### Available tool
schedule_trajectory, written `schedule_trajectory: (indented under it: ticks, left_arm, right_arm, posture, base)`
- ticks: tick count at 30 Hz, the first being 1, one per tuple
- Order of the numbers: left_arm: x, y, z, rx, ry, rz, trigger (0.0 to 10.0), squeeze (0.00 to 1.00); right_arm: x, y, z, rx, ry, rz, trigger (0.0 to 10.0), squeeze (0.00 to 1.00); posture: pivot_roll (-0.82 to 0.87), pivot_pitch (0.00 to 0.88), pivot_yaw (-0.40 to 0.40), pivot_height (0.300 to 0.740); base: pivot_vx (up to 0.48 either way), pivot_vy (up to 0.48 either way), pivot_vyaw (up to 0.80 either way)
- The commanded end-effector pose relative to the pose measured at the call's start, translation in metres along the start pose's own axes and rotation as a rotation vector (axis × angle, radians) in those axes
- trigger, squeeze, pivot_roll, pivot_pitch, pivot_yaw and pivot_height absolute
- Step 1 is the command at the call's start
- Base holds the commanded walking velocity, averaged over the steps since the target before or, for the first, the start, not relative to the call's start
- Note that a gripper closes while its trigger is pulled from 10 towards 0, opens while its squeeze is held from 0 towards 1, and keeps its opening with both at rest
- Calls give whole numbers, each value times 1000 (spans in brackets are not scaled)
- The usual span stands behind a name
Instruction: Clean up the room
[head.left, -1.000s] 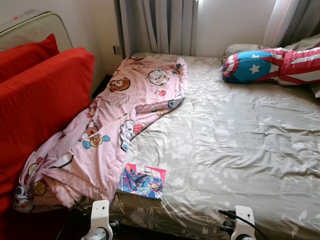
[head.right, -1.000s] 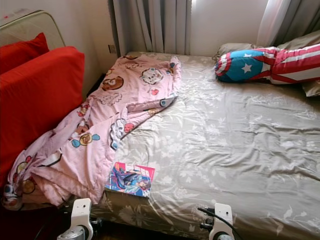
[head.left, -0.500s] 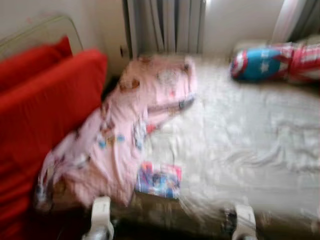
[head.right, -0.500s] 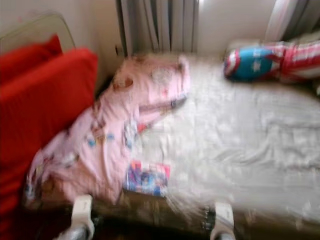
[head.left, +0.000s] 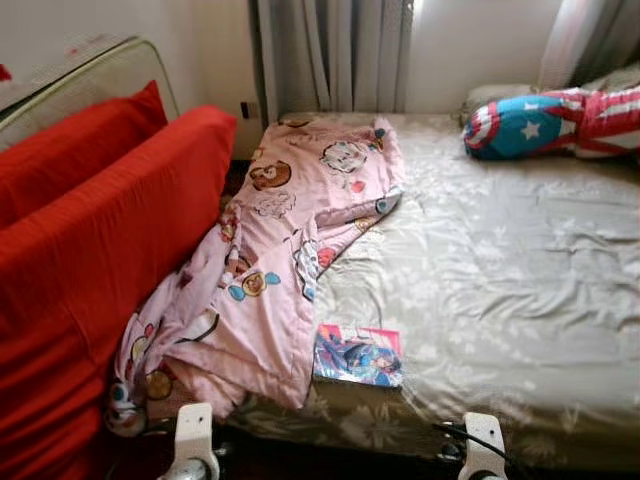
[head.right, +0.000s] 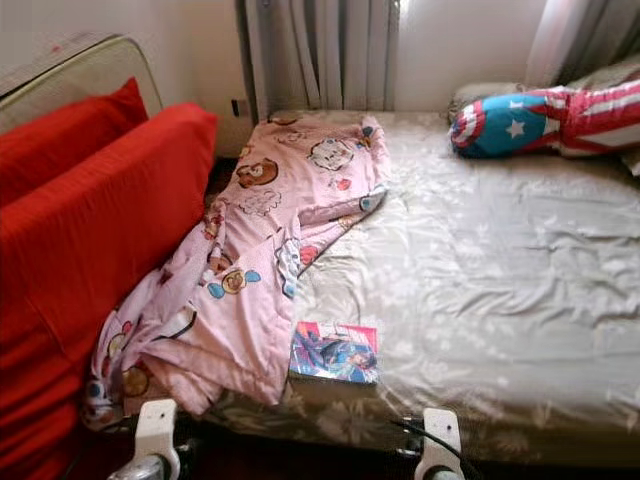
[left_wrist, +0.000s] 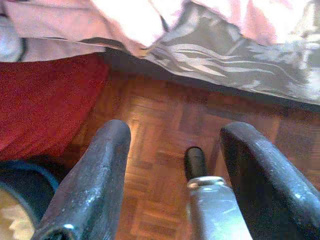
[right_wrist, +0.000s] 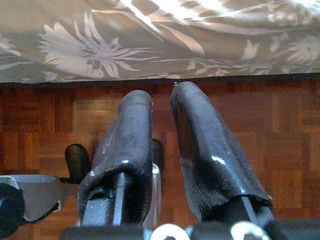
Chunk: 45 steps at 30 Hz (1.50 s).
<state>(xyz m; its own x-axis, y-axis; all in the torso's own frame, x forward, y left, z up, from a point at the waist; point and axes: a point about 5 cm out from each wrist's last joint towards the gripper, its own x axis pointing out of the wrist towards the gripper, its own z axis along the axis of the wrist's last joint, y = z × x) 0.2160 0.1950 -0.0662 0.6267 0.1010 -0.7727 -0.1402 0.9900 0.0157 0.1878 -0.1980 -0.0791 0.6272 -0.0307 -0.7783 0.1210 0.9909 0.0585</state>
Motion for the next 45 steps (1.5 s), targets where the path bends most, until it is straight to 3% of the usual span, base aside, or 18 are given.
schedule_trajectory:
  ticks: [1, 45]
  left_arm:
    - [-1, 2, -4, 10, 5, -8, 10000, 0]
    - [0, 3, -3, -2, 18, -26, 10000, 0]
  right_arm:
    - [0, 0, -1, -10, 3, 4, 10000, 0]
    - [1, 3, 3, -111, 17, 50, 10000, 0]
  posture:
    - [-162, 0, 25, 740]
    - [-152, 18, 26, 740]
  base:
    - [0, 0, 0]
    - [0, 0, 91]
